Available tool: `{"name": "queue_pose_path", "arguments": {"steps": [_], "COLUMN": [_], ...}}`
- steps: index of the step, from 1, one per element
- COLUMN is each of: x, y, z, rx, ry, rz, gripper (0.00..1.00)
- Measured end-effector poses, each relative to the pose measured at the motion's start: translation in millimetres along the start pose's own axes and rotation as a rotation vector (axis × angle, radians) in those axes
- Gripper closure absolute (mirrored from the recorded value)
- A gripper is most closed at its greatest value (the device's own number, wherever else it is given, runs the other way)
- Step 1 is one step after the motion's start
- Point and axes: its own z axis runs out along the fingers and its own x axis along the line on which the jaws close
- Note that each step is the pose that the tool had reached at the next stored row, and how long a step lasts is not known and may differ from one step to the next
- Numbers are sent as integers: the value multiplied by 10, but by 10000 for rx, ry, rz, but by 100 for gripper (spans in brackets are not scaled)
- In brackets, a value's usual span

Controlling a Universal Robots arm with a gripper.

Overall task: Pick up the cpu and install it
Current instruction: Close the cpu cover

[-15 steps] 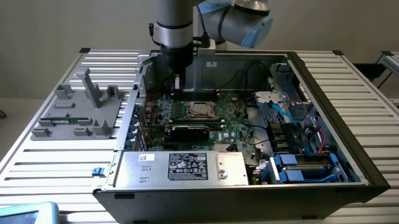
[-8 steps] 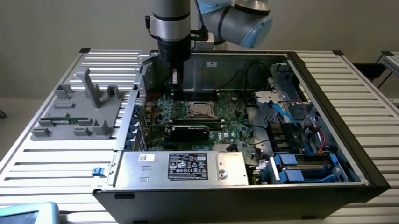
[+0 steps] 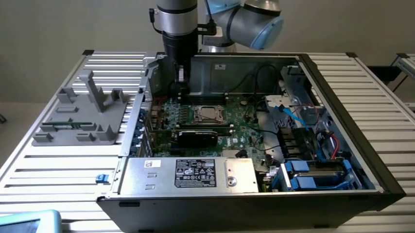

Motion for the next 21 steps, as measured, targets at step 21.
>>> {"name": "queue_pose_path", "arguments": {"steps": [21], "x": [-5], "y": [-106], "z": [-7], "rx": [68], "ry": [1407], "rz": [44], "gripper": [88]}}
